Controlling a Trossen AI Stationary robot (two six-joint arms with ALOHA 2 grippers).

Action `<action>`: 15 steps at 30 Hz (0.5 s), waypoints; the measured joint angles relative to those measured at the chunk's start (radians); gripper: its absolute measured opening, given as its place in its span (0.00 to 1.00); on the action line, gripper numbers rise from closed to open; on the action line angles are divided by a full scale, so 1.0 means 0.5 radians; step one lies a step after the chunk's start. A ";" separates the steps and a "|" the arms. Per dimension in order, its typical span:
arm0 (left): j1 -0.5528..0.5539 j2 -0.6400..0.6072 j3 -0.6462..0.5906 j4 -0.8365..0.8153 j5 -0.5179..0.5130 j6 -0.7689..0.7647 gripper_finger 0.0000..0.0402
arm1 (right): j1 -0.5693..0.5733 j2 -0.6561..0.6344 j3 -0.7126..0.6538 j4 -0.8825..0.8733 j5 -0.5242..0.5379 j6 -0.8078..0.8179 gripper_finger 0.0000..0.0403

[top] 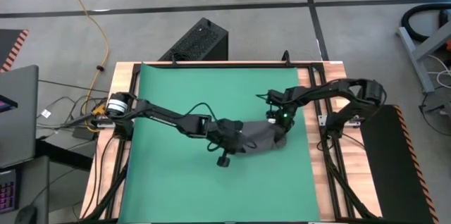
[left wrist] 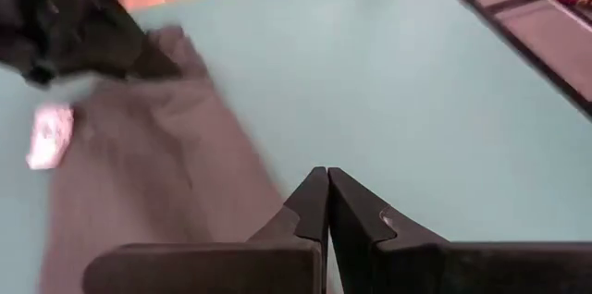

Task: Roll towel
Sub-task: Roll the gray towel

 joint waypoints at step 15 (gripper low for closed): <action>-0.158 0.011 -0.005 -0.285 -0.230 0.235 0.00 | -0.025 0.357 0.088 0.266 -0.318 -0.112 0.17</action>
